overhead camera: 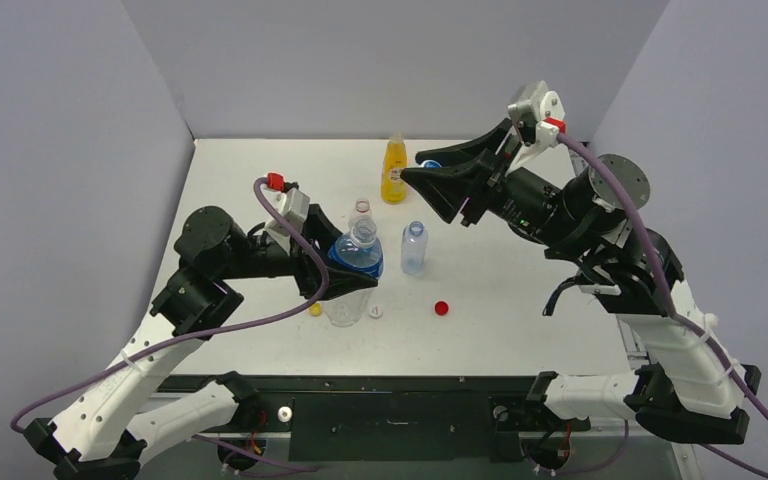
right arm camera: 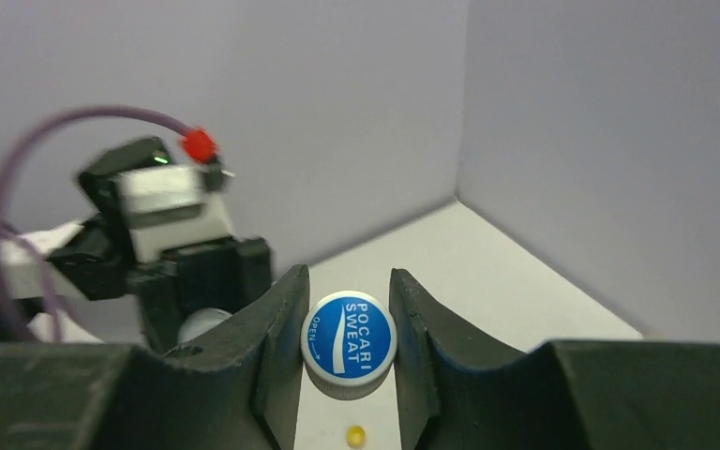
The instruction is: Unscrew the bottle caps
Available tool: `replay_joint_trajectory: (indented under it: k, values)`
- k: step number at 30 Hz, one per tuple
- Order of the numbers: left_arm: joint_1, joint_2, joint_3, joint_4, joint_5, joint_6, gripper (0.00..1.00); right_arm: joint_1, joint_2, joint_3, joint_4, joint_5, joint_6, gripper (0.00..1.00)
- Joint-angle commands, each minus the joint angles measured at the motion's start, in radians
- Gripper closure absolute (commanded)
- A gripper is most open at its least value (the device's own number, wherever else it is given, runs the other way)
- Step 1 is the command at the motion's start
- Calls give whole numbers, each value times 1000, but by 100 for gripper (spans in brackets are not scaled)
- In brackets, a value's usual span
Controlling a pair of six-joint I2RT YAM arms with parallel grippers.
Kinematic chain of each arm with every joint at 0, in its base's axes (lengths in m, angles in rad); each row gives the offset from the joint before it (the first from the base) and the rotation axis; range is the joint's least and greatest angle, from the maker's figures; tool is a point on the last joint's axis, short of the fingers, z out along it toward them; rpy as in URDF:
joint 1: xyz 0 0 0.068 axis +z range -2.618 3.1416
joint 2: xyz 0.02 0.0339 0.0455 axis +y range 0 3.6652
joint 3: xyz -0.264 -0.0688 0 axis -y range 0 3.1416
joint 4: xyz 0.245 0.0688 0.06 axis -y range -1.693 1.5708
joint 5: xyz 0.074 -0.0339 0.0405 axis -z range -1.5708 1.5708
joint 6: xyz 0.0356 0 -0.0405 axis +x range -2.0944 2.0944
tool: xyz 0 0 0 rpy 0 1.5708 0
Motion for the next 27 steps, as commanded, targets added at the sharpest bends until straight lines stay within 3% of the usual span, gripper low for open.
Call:
replay_joint_trajectory:
  k: [1,6,11,17,27]
  values:
    - [8,-29,-11,42,19,7,74,-141,-75,-150,-21,151,73,100]
    - [9,-62,-41,34,23,47,71,-395,-140,-457,-63,384,242,100]
    - [7,-84,-66,4,6,119,70,-548,-143,-719,-25,421,355,100]
    - [6,-113,-99,-57,-39,213,69,-563,-67,-976,93,493,435,100]
    - [1,-137,-120,-77,-75,264,66,-538,169,-1179,356,496,575,100]
